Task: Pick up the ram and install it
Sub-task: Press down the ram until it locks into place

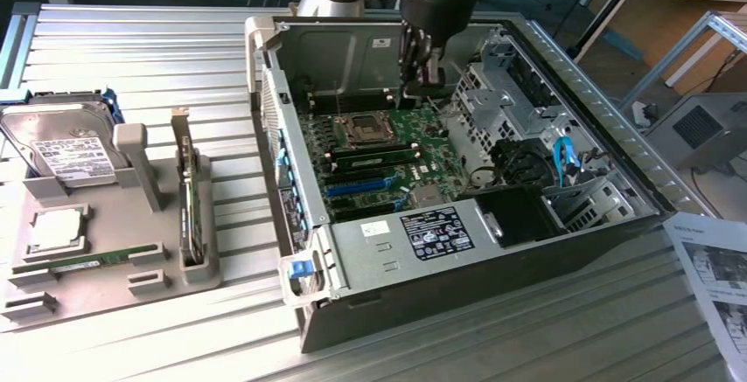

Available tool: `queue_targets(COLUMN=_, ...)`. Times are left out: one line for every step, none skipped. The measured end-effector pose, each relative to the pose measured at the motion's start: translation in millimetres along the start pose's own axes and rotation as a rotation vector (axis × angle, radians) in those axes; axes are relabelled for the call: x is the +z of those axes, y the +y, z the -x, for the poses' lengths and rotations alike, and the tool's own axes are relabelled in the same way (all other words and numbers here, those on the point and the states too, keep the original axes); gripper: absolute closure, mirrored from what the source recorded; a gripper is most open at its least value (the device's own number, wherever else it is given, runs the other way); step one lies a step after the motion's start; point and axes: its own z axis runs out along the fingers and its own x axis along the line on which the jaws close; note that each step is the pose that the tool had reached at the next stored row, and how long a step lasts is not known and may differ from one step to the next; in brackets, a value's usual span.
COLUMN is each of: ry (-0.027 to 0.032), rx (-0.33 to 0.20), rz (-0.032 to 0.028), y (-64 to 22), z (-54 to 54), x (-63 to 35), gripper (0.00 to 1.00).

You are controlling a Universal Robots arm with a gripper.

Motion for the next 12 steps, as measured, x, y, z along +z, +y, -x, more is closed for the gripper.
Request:
queue_targets(ry=0.0007, rx=0.018, rz=0.0006, y=0.0, z=0.0, x=0.2, gripper=0.89)
queue_targets(ry=0.0016, rx=0.037, rz=0.0012, y=0.0, z=0.0, x=0.4, gripper=0.89)
queue_targets(ry=0.0023, rx=0.055, rz=0.0017, y=0.0, z=0.0, x=0.6, gripper=0.89)
queue_targets(ry=0.0033, rx=0.08, rz=0.0025, y=0.1, z=0.0, x=0.9, gripper=0.89)
queue_targets(ry=0.004, rx=0.096, rz=0.003, y=0.1, z=0.0, x=1.0, gripper=0.89)
queue_targets(ry=0.0049, rx=0.118, rz=0.0036, y=0.1, z=0.0, x=1.2, gripper=0.89)
queue_targets(ry=0.0057, rx=0.137, rz=0.0042, y=0.1, z=0.0, x=1.3, gripper=0.89)
queue_targets(ry=0.0065, rx=0.155, rz=0.0048, y=0.1, z=0.0, x=1.4, gripper=0.89)
queue_targets(ry=0.0074, rx=0.177, rz=0.0055, y=0.1, z=0.0, x=1.5, gripper=0.89)
queue_targets(ry=0.0084, rx=0.202, rz=0.0062, y=0.1, z=0.0, x=1.6, gripper=0.89)
queue_targets(ry=0.0092, rx=0.222, rz=0.0069, y=0.1, z=0.0, x=1.6, gripper=0.89)
queue_targets(ry=0.0102, rx=0.246, rz=0.0076, y=0.1, z=0.0, x=1.6, gripper=0.89)
